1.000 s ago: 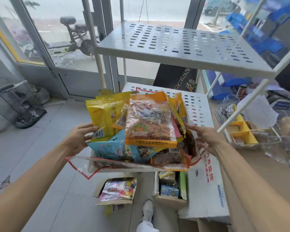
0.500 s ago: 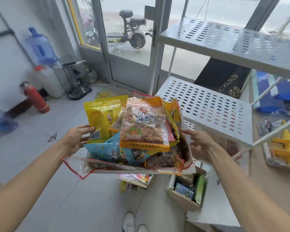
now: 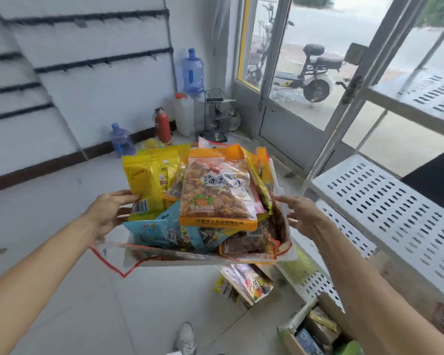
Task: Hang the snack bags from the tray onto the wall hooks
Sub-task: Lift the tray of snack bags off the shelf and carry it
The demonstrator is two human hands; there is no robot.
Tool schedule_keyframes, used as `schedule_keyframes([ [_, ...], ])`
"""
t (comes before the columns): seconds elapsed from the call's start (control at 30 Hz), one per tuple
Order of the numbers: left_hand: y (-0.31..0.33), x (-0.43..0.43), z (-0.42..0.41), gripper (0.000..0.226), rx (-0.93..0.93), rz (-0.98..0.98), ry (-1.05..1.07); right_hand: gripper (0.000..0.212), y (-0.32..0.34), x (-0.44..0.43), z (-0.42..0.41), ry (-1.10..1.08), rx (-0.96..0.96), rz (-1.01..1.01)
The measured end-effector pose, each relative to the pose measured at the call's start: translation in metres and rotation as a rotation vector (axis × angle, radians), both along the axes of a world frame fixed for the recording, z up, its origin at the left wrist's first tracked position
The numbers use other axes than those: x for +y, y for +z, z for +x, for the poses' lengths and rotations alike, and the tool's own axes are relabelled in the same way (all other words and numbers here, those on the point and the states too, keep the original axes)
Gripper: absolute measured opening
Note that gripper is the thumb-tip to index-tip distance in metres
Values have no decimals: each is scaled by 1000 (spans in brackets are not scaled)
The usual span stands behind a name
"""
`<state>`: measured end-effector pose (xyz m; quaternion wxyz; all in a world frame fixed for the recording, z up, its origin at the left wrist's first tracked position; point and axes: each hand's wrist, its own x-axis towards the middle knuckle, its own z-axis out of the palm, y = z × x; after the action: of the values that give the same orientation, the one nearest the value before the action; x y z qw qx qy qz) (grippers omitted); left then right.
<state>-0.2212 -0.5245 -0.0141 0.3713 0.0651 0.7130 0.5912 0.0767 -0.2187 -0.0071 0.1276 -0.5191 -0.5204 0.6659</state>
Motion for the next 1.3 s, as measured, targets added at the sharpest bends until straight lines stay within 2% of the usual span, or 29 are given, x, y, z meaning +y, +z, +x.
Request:
schedule_keyframes([
  [0.27,12,-147,-34,12,21,14,352,61,6,-65,-145,321,23,2],
  [0.47,10,-252,-57,13,-4,16,530,54,8,-138,-248,532,-1,2],
  [0.57,12,-302,-65,12,23,31,619,42,10,-177,-297,619,-6,10],
  [0.73,11,-369,-80,14,32,30,775,43,14,-246,-361,715,-20,31],
  [0.9,3,-422,-78,22,-3,32,898,37,13,-300,-407,807,-25,27],
  [1.1,-2,-464,-78,29,-15,24,1043,45,13,-350,-461,948,-44,6],
  [1.3,2,-480,-93,12,-13,9,1154,37,14,-381,-522,1076,-59,-1],
])
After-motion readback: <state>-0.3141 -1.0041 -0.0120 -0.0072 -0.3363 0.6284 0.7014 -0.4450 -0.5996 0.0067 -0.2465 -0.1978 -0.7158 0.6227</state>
